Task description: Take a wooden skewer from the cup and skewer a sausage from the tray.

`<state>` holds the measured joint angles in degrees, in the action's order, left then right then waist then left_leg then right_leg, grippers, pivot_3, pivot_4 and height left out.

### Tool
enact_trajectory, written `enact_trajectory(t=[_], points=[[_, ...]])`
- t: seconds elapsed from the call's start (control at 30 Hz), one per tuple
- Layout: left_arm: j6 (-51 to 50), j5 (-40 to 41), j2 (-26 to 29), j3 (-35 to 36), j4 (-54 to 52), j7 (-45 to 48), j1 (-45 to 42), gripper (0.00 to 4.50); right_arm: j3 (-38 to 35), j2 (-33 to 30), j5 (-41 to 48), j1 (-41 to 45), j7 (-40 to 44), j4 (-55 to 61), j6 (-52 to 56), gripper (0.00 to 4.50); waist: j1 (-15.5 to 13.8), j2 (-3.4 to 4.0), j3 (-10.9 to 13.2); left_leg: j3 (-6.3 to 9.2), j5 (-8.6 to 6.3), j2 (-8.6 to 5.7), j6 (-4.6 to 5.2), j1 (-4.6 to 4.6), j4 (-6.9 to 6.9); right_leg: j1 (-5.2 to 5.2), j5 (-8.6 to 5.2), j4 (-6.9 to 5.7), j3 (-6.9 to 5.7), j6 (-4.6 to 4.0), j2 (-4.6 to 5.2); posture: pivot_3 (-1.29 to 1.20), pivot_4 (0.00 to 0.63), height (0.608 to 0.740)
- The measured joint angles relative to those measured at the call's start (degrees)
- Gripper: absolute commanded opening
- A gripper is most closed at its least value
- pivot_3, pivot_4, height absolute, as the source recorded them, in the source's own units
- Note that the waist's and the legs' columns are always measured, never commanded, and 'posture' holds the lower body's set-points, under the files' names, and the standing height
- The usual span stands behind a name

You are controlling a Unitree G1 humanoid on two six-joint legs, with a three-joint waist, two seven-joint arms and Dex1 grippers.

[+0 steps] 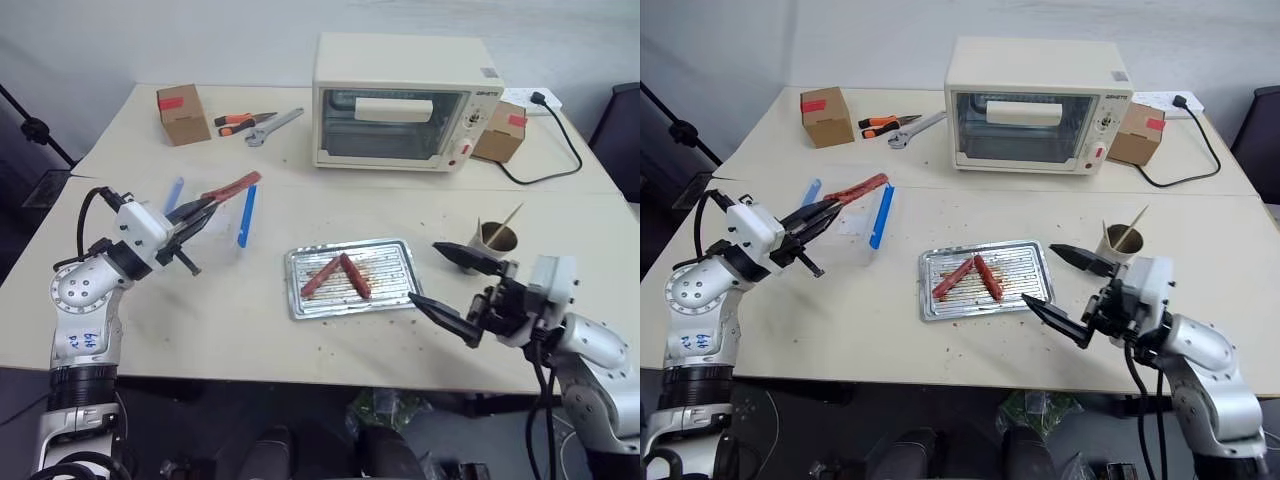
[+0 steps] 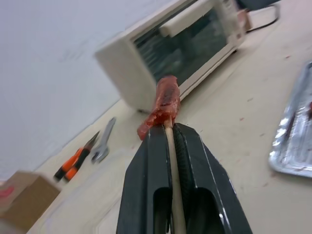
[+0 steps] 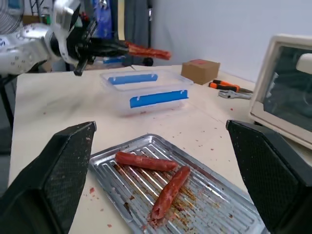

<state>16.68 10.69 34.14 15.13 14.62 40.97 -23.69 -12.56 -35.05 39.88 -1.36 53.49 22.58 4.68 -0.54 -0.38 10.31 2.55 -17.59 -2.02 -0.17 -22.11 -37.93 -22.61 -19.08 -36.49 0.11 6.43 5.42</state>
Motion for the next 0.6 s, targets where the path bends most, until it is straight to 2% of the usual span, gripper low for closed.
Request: enact_trajectory(t=[0.17, 0.37, 0.4, 0.6], points=[[-2.36, -2.26, -0.27, -0.56, 8.63, -5.20, -3.34, 0.00, -1.76, 1.79, -0.75, -1.21, -1.47, 0.60, -2.15, 4.46, -0.20, -0.02, 0.00, 0.01, 0.00, -0.04, 0.03, -0.01, -0.01, -0.03, 0.00, -0.08, -0.01, 0.00, 0.01, 0.00, 0.150, 0.740], [-4.56, -3.21, -0.62, -1.16, 12.89, -9.07, -7.61, 0.00, 0.14, 2.07, -3.15, 2.67, -1.15, 2.15, -3.50, 4.46, -0.16, -0.02, 0.00, -0.03, 0.00, -0.07, 0.03, -0.01, -0.01, -0.07, 0.01, -0.37, -0.17, 0.01, 0.00, 0.00, 0.150, 0.740], [-5.52, -3.14, -1.15, -1.32, 13.17, -9.17, -7.85, 0.61, 1.59, 2.11, -3.74, 3.67, -0.76, 2.26, -3.51, 4.50, -0.11, -0.02, 0.00, -0.02, 0.00, -0.07, 0.03, -0.01, -0.01, -0.07, 0.00, -0.38, -0.28, 0.01, 0.00, 0.00, 0.150, 0.740], [-7.95, -0.42, -1.41, -1.64, 12.79, -6.68, -8.24, 2.30, 3.62, 2.02, -4.61, 7.35, -0.31, 2.19, -3.22, 4.50, -0.15, -0.02, 0.00, 0.01, 0.00, -0.07, 0.03, -0.04, -0.03, -0.08, 0.00, -0.37, -0.49, 0.01, 0.04, 0.00, 0.150, 0.740]])
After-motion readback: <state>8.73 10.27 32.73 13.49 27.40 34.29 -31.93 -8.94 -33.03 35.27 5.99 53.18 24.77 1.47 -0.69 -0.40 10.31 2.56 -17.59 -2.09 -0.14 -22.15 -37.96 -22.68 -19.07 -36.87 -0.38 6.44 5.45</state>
